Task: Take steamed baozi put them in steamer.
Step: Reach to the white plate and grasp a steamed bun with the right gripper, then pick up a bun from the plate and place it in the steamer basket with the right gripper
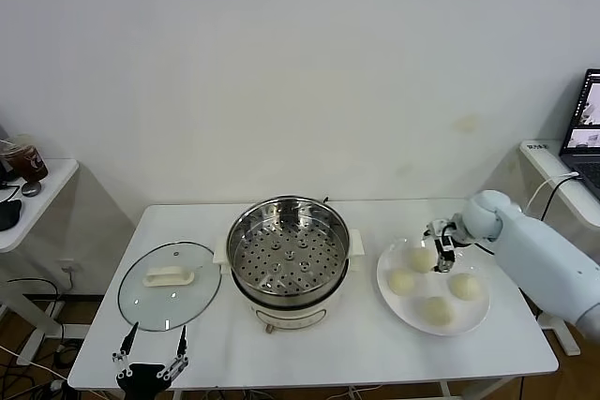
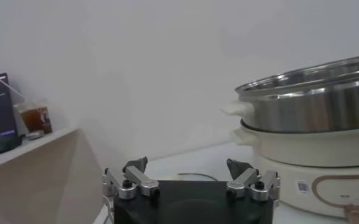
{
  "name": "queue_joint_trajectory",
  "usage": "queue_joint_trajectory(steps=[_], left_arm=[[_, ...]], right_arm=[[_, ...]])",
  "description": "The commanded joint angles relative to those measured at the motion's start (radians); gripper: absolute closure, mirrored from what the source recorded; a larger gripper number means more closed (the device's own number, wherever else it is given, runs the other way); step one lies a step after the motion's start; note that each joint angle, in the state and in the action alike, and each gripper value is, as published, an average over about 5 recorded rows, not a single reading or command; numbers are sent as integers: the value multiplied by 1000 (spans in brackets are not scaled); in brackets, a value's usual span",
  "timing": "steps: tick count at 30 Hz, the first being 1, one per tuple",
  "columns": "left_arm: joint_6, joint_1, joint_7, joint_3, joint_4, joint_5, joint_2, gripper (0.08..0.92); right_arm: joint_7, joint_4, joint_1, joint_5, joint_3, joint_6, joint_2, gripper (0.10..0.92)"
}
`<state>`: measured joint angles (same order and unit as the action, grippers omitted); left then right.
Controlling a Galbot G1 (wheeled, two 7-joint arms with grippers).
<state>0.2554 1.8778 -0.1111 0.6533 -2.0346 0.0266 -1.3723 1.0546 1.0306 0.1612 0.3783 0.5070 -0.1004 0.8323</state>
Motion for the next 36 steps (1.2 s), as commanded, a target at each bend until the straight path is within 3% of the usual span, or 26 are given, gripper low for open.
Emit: queue_joint_trajectory(steps=[1,6,14,17,26,31,36], left_arm=[[1,0,0,2,-1,2,0,177],[4,3,1,11,-2,3,0,177],[6,3,0,18,-3,3,-1,177],[5,3,0,20,-5,2,0,177],[4,5,1,21,-13,2,2,177],[5,10,2,21,-20,0,8,177],[6,6,2,21,-24,-5,17,177]], right_arm=[[3,-88,-30,13,38,-1,55,203],[8,-108,-37,11,42,-8,75,231],[27,-103,-40,-7,61,-14,77,434],[32,-90,-45,-22,69,-16,70,468],[53,63,-148,-140,177,-21,-42,472],[78,164,-339,-237,278,18,-130,466],[114,187,-572,-354,379,93,-116,465]])
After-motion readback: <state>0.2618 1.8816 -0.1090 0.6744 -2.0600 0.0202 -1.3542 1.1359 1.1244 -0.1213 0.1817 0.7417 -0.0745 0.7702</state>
